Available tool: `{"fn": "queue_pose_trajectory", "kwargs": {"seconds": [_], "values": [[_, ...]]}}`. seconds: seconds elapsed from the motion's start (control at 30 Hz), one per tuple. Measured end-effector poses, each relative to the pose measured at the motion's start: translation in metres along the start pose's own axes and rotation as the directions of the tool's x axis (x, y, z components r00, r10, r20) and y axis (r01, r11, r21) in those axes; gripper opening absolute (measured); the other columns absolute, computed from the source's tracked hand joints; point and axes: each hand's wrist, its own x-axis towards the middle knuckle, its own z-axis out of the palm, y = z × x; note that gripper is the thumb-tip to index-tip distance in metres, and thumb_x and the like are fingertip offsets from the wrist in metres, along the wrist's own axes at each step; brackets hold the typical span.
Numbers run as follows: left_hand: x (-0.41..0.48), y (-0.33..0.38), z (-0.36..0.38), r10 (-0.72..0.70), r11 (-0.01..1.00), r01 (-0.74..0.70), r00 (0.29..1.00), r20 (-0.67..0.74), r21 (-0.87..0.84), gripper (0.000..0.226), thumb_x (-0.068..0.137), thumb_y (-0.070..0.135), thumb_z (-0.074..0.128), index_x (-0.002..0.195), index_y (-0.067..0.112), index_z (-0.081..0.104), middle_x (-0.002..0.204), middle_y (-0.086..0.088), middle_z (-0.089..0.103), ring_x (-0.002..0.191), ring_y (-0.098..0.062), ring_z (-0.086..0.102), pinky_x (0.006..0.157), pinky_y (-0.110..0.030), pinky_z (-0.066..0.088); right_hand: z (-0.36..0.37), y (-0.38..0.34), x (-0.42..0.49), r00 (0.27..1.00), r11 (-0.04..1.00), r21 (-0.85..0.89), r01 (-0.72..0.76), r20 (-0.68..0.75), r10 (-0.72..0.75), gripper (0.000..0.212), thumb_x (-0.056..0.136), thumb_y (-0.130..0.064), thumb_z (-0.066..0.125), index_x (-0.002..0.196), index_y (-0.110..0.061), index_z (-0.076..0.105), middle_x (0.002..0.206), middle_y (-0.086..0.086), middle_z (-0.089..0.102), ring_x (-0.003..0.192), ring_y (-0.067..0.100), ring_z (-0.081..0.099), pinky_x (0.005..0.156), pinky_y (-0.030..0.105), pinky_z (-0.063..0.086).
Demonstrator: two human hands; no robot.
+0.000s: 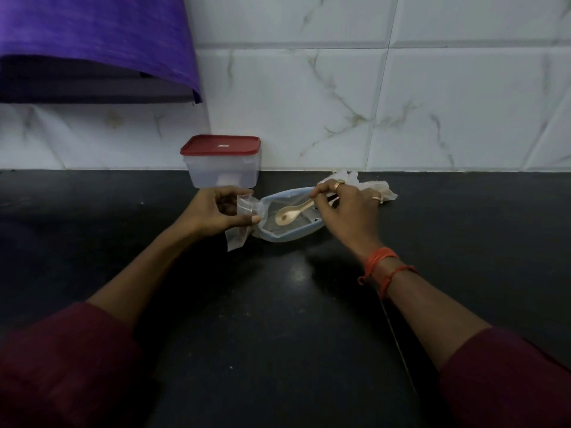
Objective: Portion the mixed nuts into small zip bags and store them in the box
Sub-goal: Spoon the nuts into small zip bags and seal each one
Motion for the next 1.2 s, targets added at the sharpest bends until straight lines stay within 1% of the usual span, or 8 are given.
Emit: {"fn": "queue_pose_trajectory", "kwargs": {"seconds": [0.27,0.4,0.53,0.63,0.8,0.93,1.07,1.2], "values": [[0.003,-0.007,0.002,0.043,0.996,-0.041,0.999,-0.026,0.075,0.06,0.073,0.027,0.083,0.128,0.025,0.059,0.111,0.01,0.063,0.1,-0.007,0.063,0.077,-0.018,0.051,0.007,0.001,-0.003,0.935,0.982,0.092,0.166,0.3,-0.186,0.026,0.09,-0.034,0.065,0.113,-0.043,0.072,0.098,-0.017,0.075,0.091,0.004,0.065,0.102,0.055,0.045],[0.003,-0.007,0.006,0.05,0.995,-0.047,0.998,-0.032,0.086,0.059,0.073,0.024,0.083,0.126,0.03,0.058,0.106,0.017,0.06,0.098,-0.004,0.062,0.074,-0.016,0.05,0.004,0.002,-0.004,0.885,0.966,0.021,0.256,0.397,-0.243,0.027,0.095,-0.031,0.066,0.115,-0.049,0.07,0.073,-0.035,0.055,0.073,-0.013,0.048,0.111,0.054,0.032],[0.005,-0.007,0.007,0.071,0.992,-0.066,0.996,-0.053,0.103,0.059,0.074,0.02,0.083,0.124,0.035,0.056,0.111,0.014,0.059,0.098,-0.003,0.06,0.074,-0.016,0.05,-0.002,0.0,-0.002,0.861,0.895,-0.144,0.423,0.37,-0.348,0.034,0.092,-0.024,0.065,0.114,-0.049,0.071,0.057,-0.025,0.042,0.08,0.005,0.057,0.104,0.04,0.023],[0.006,-0.009,0.006,0.085,0.991,-0.076,0.994,-0.072,0.112,0.059,0.074,0.022,0.083,0.126,0.032,0.057,0.115,0.011,0.059,0.098,-0.004,0.06,0.073,-0.015,0.049,-0.005,0.001,0.001,0.861,0.868,-0.149,0.473,0.288,-0.419,0.032,0.083,-0.024,0.062,0.103,-0.044,0.076,0.054,-0.024,0.029,0.069,0.01,0.048,0.093,0.034,0.023],[0.007,-0.012,0.005,0.092,0.993,-0.087,0.993,-0.067,0.079,0.055,0.075,0.023,0.082,0.124,0.03,0.058,0.116,0.008,0.062,0.101,-0.006,0.062,0.08,-0.018,0.051,-0.001,0.001,-0.002,0.903,0.896,-0.144,0.421,0.161,-0.398,0.028,0.084,-0.028,0.06,0.102,-0.041,0.077,0.06,-0.012,0.061,0.07,0.014,0.059,0.093,0.037,0.027],[0.007,-0.011,0.004,0.093,0.994,-0.089,0.993,-0.069,0.064,0.054,0.077,0.022,0.081,0.125,0.029,0.058,0.108,0.014,0.06,0.097,-0.002,0.061,0.077,-0.016,0.049,0.009,-0.002,-0.006,0.884,0.892,-0.134,0.432,0.257,-0.39,0.032,0.091,-0.024,0.064,0.115,-0.045,0.071,0.075,-0.008,0.072,0.082,0.016,0.063,0.094,0.033,0.02],[0.007,-0.013,0.004,0.101,0.993,-0.097,0.993,-0.063,0.074,0.055,0.075,0.026,0.082,0.125,0.029,0.058,0.107,0.018,0.06,0.098,-0.001,0.06,0.08,-0.016,0.05,0.007,0.003,-0.001,0.881,0.908,-0.11,0.404,0.316,-0.353,0.035,0.095,-0.025,0.059,0.117,-0.051,0.068,0.081,-0.01,0.072,0.086,0.009,0.06,0.091,0.026,0.016],[0.007,-0.012,0.005,0.11,0.991,-0.104,0.991,-0.078,0.079,0.055,0.075,0.029,0.082,0.125,0.031,0.058,0.111,0.015,0.059,0.096,0.002,0.058,0.078,-0.012,0.046,0.0,0.005,0.004,0.909,0.934,-0.079,0.349,0.269,-0.317,0.034,0.093,-0.017,0.059,0.107,-0.044,0.073,0.065,-0.015,0.058,0.079,0.008,0.056,0.088,0.028,0.018]]}}
